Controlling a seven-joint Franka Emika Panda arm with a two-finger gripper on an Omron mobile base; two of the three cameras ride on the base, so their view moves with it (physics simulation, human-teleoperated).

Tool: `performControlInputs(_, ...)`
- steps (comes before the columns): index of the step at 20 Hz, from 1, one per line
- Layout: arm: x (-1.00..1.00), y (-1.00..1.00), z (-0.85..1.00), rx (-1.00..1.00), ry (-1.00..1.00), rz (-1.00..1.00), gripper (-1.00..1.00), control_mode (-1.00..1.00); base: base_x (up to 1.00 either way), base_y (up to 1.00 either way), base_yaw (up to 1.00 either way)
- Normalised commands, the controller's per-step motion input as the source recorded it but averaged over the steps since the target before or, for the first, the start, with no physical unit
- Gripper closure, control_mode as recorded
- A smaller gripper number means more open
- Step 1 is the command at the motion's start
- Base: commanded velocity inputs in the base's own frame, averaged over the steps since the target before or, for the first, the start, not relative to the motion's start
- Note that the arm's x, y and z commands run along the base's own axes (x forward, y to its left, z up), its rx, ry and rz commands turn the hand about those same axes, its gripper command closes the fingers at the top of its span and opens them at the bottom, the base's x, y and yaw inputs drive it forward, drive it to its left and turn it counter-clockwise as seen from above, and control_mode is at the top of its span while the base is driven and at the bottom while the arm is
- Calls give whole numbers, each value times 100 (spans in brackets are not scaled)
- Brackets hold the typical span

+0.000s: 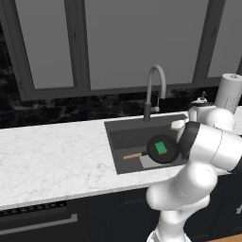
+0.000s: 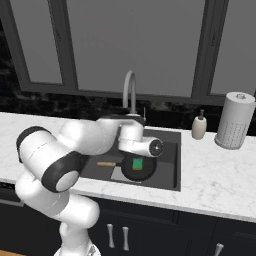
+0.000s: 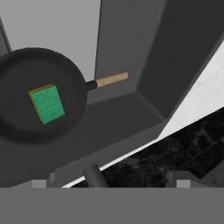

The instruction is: Pick the pan and sponge and place them into the sink. Then turn on the water.

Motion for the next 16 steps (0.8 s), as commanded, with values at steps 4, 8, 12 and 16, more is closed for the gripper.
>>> performControlInputs(4,-1,-19,0,-4,-34,9,-100,-100,0,0,0)
performControlInputs(8,0,-29,2,-5,-29,11,-100,-100,0,0,0)
performControlInputs(12,0,-22,18,-10,-27,9,-100,-100,0,0,0)
performControlInputs(16,0,-10,34,-16,-23,3,-100,-100,0,0,0)
